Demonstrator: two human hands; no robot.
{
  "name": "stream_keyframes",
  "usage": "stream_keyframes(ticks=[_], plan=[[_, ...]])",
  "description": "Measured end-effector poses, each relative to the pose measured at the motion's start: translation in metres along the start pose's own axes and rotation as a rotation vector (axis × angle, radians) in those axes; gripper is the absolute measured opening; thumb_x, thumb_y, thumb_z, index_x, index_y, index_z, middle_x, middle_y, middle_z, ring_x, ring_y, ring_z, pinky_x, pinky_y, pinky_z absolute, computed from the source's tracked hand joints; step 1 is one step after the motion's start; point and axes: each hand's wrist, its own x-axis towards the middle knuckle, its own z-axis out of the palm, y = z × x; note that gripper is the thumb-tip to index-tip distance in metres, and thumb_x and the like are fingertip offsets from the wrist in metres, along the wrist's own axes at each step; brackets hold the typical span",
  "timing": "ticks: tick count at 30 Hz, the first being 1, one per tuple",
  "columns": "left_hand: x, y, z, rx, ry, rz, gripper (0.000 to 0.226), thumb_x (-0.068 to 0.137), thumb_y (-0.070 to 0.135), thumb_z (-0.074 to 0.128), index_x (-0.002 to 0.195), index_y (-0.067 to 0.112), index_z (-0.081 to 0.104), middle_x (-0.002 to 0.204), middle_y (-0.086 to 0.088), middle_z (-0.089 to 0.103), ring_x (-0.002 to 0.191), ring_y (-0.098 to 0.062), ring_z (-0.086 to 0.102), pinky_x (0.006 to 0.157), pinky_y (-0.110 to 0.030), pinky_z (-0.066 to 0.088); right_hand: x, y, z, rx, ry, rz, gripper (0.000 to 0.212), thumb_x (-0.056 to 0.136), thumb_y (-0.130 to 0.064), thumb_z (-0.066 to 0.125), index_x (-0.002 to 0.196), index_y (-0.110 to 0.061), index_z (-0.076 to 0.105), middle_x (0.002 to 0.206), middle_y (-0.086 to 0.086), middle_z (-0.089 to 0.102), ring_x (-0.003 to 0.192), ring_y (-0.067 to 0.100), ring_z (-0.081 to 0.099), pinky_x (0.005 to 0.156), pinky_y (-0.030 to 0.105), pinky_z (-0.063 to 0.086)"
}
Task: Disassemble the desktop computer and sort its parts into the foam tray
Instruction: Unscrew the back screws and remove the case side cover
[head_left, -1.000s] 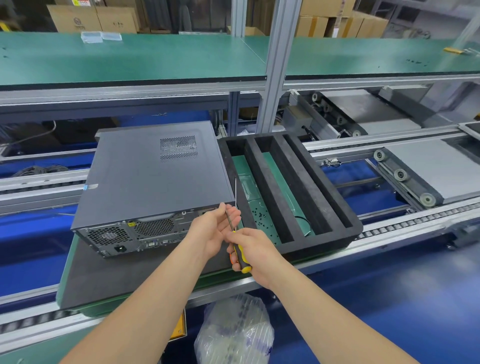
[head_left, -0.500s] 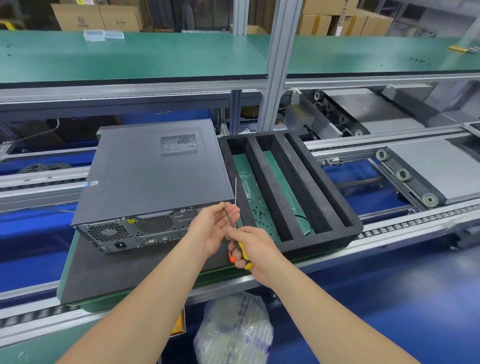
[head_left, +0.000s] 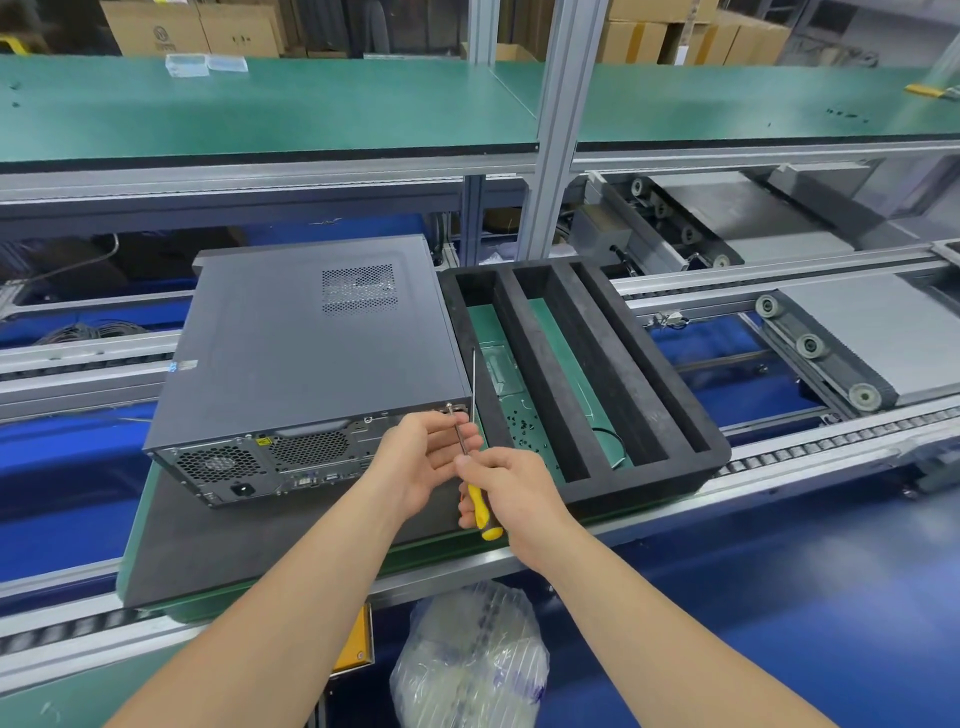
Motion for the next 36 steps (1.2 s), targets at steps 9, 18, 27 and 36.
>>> stream_keyframes(ticks=[9,18,27,36], plan=[[-0.001,-0.003,0.004,0.129,0.090,0.091,0.021,0.091,0.012,0.076,0.104,-0.004,0.074,0.086,-0.011,0.078,0.073,-0.019,0.076,0.062,-0.028,0.060,0.004,0.000,0.008,-0.039,0.071,0.005,0.034,0.088,-0.029,0.081,0.101,-0.005,0.061,0.076,0.007,0.061,0.046,0.015,0.054,0.042,0.025,0.044],[-0.003,-0.002,0.008,-0.003,-0.042,0.013,0.026,0.105,0.006,0.043,0.115,-0.001,0.067,0.093,-0.009,0.079,0.081,-0.021,0.077,0.076,-0.041,0.063,-0.002,-0.003,-0.005,0.240,-0.194,0.278,0.030,0.105,-0.031,0.052,0.097,-0.004,0.063,0.072,0.013,0.065,0.052,0.017,0.054,0.043,0.025,0.041],[0.003,-0.002,0.008,-0.136,0.018,0.044,0.018,0.103,0.016,0.056,0.108,0.002,0.066,0.104,-0.016,0.078,0.091,-0.025,0.078,0.070,-0.035,0.062,-0.003,0.001,-0.006,0.119,-0.139,0.107,0.023,0.095,-0.026,0.075,0.099,-0.006,0.065,0.072,0.007,0.065,0.056,0.013,0.056,0.048,0.025,0.048],[-0.002,-0.008,0.001,-0.187,-0.017,0.037,0.013,0.091,0.013,0.059,0.099,0.003,0.063,0.109,-0.019,0.077,0.099,-0.030,0.077,0.072,-0.036,0.064,-0.007,0.007,-0.010,0.041,-0.159,0.118,0.021,0.095,-0.025,0.074,0.098,-0.007,0.063,0.075,0.009,0.066,0.055,0.013,0.058,0.050,0.027,0.048]])
